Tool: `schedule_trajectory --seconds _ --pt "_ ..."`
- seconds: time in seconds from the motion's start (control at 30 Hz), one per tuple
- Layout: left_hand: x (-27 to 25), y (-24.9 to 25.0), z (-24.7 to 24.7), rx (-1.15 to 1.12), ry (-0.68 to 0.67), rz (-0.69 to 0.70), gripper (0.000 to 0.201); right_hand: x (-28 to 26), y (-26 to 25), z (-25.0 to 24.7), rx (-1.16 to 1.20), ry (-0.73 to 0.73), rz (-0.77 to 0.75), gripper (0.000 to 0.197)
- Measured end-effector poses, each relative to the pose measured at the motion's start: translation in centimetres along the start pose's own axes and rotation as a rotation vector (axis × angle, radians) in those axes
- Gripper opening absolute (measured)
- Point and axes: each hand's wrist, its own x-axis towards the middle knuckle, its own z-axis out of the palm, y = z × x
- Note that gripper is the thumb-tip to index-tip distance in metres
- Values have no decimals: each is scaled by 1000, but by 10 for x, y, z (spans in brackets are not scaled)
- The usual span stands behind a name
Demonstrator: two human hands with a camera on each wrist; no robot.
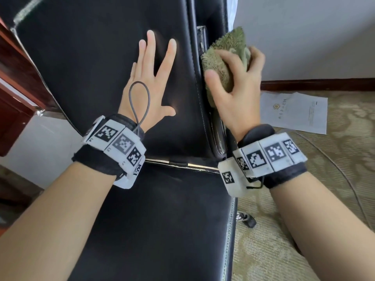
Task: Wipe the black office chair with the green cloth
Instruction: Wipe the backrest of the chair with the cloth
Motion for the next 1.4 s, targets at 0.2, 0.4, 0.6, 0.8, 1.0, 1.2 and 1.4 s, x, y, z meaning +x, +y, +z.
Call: schedule_trajectory --seconds 0.2,0.4,0.6,0.8,1.0,1.2,1.4 --pt "2 -2 1 27 3 19 128 -34 39 2 67 -33 109 37" --pt "4 -4 2 36 -3 9 127 -58 69 -5 7 -199 301 19" --pt "2 -2 2 33 -8 15 126 -32 48 -28 285 -73 311 19" --pt "-1 5 1 36 -8 56 127 -1 30 -46 444 -266 265 24" --pt "-9 14 -11 33 -32 69 126 -41 39 -62 335 -230 225 24" --pt "-18 27 -18 46 -44 99 125 -57 42 -79 409 -229 192 25" --pt "-25 31 -22 53 -34 112 127 -49 39 -80 425 -261 202 35"
